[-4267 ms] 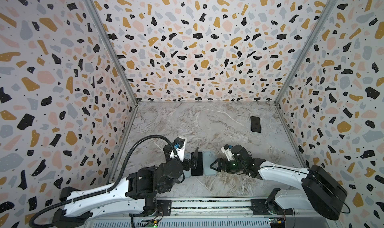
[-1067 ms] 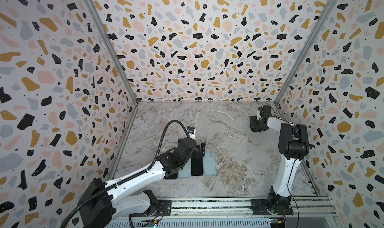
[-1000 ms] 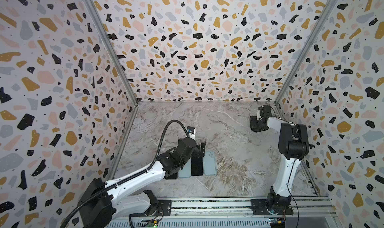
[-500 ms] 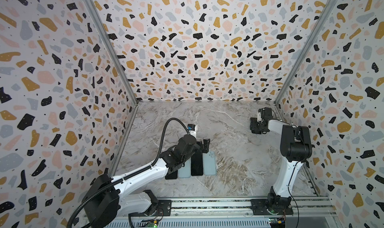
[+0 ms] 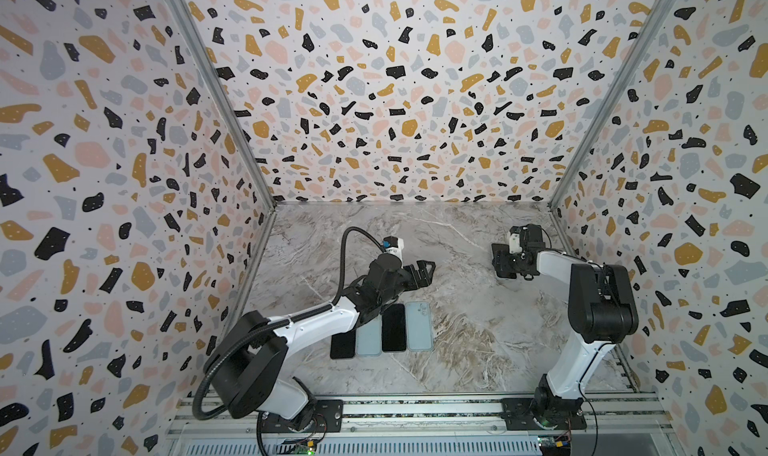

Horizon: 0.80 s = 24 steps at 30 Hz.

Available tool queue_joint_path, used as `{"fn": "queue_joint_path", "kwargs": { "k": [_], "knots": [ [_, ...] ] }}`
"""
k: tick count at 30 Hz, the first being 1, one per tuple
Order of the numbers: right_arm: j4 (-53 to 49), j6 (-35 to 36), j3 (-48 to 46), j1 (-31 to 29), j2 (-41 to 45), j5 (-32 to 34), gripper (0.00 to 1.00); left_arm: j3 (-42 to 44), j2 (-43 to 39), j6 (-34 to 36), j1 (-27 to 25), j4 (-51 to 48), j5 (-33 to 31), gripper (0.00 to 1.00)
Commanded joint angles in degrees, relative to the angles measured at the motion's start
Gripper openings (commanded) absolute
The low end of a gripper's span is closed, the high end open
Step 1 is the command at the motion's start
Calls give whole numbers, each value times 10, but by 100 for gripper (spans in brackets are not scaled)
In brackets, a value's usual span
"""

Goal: Take the phone out of the phone case
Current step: 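Carry the dark phone toward the left gripper while left grips its edge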

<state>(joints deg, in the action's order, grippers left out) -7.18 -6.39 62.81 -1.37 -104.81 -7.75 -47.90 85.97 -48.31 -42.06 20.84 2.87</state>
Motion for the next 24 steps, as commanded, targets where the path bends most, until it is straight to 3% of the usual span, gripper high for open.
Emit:
{"fn": "queue_joint_path", "kwargs": {
  "k": [1, 16, 24],
  "knots": [
    [21, 7, -6, -24, 54, -26, 27, -20, 27, -59, 7, 83, 60, 100],
    [25, 11, -50, -145, 149, -131, 25, -33, 160, -205, 11, 271, 121, 100],
    [21, 5, -58, -195, 172, -161, 24, -29, 185, -234, 14, 304, 121, 95]
  ]
}}
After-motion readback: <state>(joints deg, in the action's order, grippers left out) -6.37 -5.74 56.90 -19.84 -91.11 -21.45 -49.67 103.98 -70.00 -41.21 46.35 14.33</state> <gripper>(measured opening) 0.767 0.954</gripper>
